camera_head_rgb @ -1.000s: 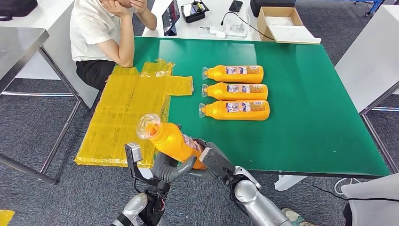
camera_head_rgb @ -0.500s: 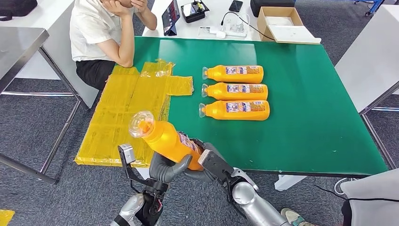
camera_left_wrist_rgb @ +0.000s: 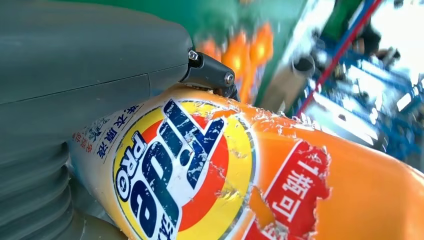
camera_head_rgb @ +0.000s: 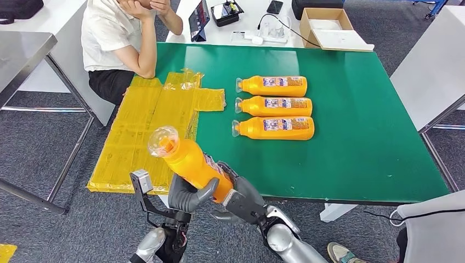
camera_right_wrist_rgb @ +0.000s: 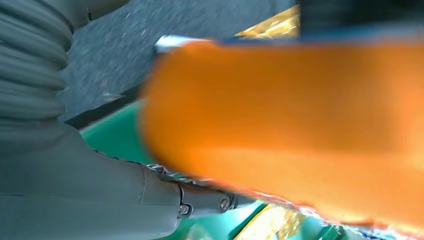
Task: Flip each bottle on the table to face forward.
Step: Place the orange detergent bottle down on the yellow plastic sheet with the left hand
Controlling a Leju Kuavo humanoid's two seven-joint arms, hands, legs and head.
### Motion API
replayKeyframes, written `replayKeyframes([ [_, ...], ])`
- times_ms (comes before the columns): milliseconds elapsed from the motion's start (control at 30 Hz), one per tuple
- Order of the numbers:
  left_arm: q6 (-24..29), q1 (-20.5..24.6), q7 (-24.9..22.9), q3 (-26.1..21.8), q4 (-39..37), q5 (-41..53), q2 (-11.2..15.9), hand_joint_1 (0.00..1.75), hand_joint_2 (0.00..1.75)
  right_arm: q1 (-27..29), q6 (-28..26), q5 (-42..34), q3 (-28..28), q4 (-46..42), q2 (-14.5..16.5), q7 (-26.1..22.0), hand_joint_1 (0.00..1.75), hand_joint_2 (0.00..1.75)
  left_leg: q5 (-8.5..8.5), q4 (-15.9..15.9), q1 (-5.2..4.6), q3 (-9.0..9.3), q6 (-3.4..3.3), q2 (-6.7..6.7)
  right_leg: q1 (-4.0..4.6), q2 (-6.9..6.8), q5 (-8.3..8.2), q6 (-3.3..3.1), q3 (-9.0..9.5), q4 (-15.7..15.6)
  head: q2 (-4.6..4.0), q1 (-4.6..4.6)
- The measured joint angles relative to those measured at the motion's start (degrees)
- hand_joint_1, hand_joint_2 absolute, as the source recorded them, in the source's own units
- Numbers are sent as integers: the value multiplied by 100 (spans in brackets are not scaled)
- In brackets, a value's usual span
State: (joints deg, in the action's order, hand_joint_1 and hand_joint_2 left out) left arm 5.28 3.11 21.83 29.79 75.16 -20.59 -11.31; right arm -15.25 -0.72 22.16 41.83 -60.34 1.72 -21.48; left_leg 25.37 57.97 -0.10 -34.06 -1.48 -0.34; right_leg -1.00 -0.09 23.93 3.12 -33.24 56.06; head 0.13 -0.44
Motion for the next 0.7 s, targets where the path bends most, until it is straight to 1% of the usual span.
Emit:
replayKeyframes([
  [100,436,0,71,-91,5,487,9,175,175,281,-325,239,-22,-142,-44,-4,0,175,0,0,0,-3,0,-2,0,-1,1,0,-2,0,0,1],
  [167,665,4,89,-151,2,777,26,175,175,492,-443,294,-61,-335,-79,-55,0,175,1,0,0,-5,0,0,0,0,1,0,-5,0,0,1],
  [267,907,28,63,-274,-21,1035,61,175,175,809,-499,296,-131,-717,-126,-155,0,175,1,0,0,-8,0,1,0,0,2,-1,-8,0,0,1],
  [333,1001,55,52,-353,-45,1121,81,175,175,964,-507,291,-169,-961,-150,-183,0,175,1,-1,0,-8,0,1,0,0,2,-1,-9,0,0,1],
  [400,1216,100,64,-413,-82,1358,93,175,175,1077,-542,306,-207,-1156,-169,-210,0,175,1,-1,1,-8,0,1,0,0,2,-1,-9,0,0,2],
  [567,2263,374,-17,-599,-344,2844,178,175,175,1351,-766,355,-373,-1635,-167,-310,0,175,0,-1,1,-7,0,0,0,0,1,-1,-6,0,0,2],
  [633,2627,517,-167,-697,-537,3547,228,175,175,1436,-844,383,-439,-1766,-137,-330,0,175,-1,-1,1,-6,0,1,0,0,0,-1,-6,1,0,2],
  [700,3032,682,-440,-816,-803,4557,274,175,175,1495,-878,409,-487,-1853,-96,-350,0,175,-1,-1,1,-6,0,1,1,1,0,-1,-6,2,0,2],
])
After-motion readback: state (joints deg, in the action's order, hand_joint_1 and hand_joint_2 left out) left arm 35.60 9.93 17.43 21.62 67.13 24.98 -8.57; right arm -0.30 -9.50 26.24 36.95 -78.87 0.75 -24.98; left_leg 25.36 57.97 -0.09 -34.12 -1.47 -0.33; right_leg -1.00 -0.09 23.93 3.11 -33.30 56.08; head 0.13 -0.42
